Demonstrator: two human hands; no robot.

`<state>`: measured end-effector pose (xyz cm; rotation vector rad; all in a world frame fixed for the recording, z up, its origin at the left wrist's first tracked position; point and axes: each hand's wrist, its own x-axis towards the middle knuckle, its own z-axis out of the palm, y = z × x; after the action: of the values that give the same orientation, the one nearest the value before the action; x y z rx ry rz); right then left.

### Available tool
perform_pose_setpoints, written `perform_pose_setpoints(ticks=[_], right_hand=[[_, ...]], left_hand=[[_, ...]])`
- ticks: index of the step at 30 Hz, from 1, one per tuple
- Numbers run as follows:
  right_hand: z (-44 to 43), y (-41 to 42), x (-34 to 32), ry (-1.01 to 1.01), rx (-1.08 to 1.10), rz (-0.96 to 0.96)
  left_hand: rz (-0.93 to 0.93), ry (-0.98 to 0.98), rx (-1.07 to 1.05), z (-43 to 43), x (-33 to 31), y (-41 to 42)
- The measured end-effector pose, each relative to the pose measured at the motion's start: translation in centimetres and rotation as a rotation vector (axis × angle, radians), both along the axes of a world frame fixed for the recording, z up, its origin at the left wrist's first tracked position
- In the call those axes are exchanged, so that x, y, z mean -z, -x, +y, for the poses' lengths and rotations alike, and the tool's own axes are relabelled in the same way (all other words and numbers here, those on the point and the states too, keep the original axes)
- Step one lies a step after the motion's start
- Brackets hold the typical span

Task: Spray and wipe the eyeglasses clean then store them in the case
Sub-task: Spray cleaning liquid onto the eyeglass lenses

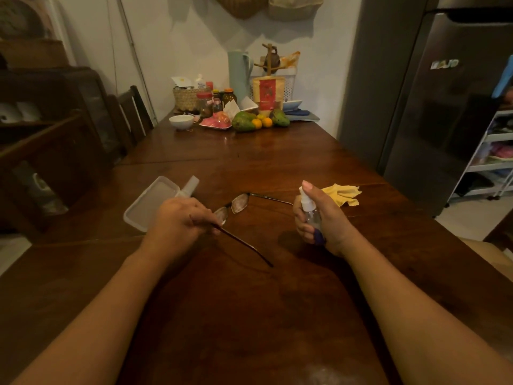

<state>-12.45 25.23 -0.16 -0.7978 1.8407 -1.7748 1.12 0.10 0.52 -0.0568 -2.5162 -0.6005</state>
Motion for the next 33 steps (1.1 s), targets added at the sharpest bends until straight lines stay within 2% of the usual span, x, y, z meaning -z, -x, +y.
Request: perform_pose_setpoints(ticks=[2, 5, 8, 11, 16, 18, 20, 25, 33], right_hand=[[0.1, 0.0, -0.2, 0.003, 0.075, 0.024], [0.2, 0.1, -0.4, -0.015, 0.147, 0.067], [0.0, 0.2, -0.4, -0.053, 0.181, 0.077], [-0.2, 0.2, -0.5, -0.064, 0.192, 0.1], [-0.4, -0.2, -0.6, -0.031, 0.215, 0.105], [-0.5, -0.4, -0.7, -0.035, 0.211, 0.113], [-0.5, -0.6, -0.7, -0.033, 0.21, 0.121], [-0.8, -0.6, -0.7, -0.042, 0.22, 0.128], [-0.4, -1.8, -2.6, 0.068, 0.201, 0.187]], left_hand=[[-0.03, 0.139, 0.04, 0.1, -0.2, 0.0], [-0.147, 0.243, 0.057, 0.2, -0.6, 0.3], [-0.285, 0.257, 0.139, 0.6, -1.8, 0.3], [-0.357, 0.209, 0.097, 0.9, -3.8, 0.8], [-0.512, 0.554, -0.037, 0.7, -5.0, 3.9], [-0.497, 0.704, -0.083, 0.4, -4.4, 5.3], [-0.471, 0.775, -0.077, 0.0, -3.9, 6.4], [-0.419, 0.718, 0.042, -1.3, -3.4, 7.2], [-0.148, 0.347, 0.174, -1.2, -2.8, 6.2]])
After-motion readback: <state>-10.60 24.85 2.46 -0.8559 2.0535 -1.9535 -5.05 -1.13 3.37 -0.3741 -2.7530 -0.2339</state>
